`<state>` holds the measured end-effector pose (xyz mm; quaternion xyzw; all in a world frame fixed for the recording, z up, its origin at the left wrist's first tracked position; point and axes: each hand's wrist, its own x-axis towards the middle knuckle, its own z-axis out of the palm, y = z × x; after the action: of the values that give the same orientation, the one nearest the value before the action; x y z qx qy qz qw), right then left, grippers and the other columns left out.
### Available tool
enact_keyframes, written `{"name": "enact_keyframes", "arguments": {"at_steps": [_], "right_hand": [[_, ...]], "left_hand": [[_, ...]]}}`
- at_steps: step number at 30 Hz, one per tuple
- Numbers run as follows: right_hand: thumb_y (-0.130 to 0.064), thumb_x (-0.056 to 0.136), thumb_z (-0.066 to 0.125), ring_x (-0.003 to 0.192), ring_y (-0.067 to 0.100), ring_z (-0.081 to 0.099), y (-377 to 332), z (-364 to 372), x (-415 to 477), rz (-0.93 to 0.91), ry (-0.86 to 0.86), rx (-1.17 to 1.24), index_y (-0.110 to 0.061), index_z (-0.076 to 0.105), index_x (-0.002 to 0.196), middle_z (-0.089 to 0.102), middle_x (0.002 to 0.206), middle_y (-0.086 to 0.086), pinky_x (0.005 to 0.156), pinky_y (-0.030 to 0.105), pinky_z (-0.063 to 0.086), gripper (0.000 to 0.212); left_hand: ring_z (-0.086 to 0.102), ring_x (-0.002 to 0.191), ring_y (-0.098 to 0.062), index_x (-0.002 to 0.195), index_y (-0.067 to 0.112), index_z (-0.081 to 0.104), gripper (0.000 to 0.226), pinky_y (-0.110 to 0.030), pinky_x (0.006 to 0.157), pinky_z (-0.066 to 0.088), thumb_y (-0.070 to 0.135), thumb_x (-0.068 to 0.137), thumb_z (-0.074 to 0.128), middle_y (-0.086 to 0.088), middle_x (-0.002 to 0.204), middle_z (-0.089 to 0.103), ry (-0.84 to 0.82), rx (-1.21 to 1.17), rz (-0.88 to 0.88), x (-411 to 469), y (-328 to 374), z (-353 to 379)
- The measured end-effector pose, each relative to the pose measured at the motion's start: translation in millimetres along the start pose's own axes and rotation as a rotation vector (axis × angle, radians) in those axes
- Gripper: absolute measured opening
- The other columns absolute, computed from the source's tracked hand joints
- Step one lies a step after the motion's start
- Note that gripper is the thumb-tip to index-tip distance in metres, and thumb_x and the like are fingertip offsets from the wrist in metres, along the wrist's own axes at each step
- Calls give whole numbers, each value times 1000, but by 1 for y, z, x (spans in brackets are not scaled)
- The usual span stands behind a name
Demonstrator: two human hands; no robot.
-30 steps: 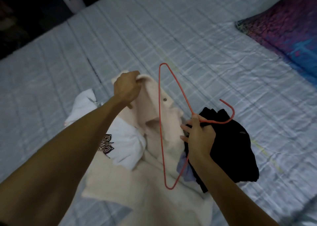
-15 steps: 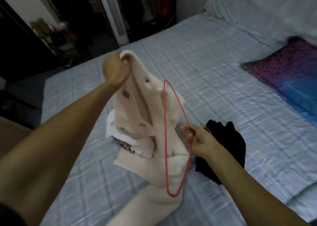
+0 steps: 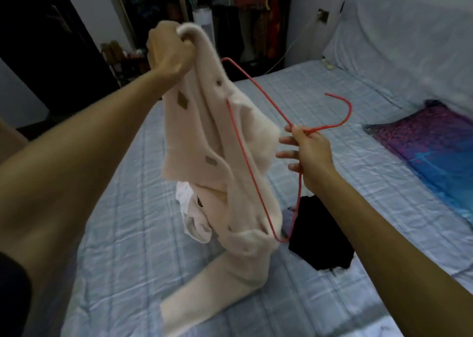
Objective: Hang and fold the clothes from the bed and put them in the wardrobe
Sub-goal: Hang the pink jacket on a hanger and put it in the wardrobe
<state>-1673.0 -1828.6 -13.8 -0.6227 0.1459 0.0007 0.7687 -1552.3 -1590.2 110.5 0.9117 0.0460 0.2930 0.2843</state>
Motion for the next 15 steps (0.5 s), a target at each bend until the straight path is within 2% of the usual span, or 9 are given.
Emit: {"name": "enact_keyframes", "arguments": {"at_steps": [2, 5, 8, 11, 15], "right_hand": [[-30, 96, 52, 82, 19, 70, 1, 10, -14, -92, -72, 15, -17, 65, 96, 67, 98, 3, 48, 26, 53, 18], [-25, 96, 53, 102, 21, 64, 15, 26, -26, -106, -107, 71, -14, 65, 97, 67, 107, 1, 67, 36, 60, 16], [-25, 96, 53, 103, 23, 64, 27, 43, -35, -93, -76, 116, -14, 65, 97, 65, 109, 6, 76, 42, 59, 16], [-25, 97, 53, 100, 26, 66, 34, 57, -43, -53, -110, 105, -11, 65, 98, 65, 105, 10, 77, 46, 58, 18], [-25, 98, 47, 101, 26, 65, 35, 76, -52, -56, -165, 35, -12, 64, 93, 65, 107, 13, 77, 45, 58, 23]], "left_hand": [[57, 76, -18, 85, 13, 64, 17, -27, 59, 38, 12, 82, 47, -5, 81, 59, 34, 18, -12, -7, -3, -23], [63, 83, -24, 94, 12, 68, 22, -31, 61, 42, 15, 81, 50, -9, 89, 67, 53, 14, -18, -28, -18, -40], [64, 89, -32, 94, 15, 69, 24, -35, 69, 50, 17, 80, 51, -12, 94, 70, 44, 8, -50, -55, -38, -44], [64, 83, -29, 90, 18, 69, 21, -30, 63, 45, 17, 81, 51, -9, 88, 69, 34, -21, -78, -75, -46, -45], [63, 78, -28, 87, 17, 68, 19, -33, 63, 51, 19, 79, 50, -7, 83, 68, 73, -39, -89, -79, -49, -51]]}}
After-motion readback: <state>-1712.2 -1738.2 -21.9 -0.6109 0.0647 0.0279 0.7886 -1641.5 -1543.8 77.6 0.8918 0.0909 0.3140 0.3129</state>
